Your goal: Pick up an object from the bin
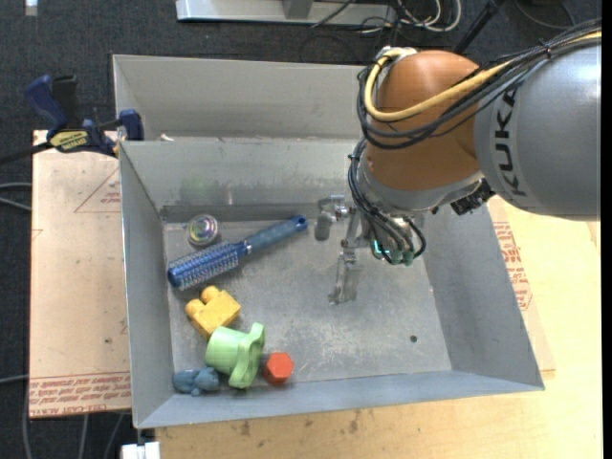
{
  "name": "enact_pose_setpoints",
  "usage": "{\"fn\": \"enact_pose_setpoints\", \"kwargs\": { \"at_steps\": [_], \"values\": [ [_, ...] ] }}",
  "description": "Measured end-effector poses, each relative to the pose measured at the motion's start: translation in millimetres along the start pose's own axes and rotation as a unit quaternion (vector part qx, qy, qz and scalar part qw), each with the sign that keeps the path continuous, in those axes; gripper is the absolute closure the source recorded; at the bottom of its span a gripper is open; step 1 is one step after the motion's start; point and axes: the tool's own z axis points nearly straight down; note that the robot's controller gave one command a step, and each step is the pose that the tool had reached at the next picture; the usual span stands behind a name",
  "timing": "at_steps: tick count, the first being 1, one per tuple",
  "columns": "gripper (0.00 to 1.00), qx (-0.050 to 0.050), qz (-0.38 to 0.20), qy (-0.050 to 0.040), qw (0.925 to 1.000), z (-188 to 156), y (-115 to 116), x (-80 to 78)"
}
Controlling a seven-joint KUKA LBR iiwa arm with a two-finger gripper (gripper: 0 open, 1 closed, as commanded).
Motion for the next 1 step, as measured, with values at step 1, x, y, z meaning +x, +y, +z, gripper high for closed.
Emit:
{"fn": "enact_pose_setpoints", "kwargs": {
  "at_steps": [1],
  "values": [
    [0.0,0.0,-0.025,-0.0061,0.9997,-1.7,-8.5,-34.9]
  ]
}}
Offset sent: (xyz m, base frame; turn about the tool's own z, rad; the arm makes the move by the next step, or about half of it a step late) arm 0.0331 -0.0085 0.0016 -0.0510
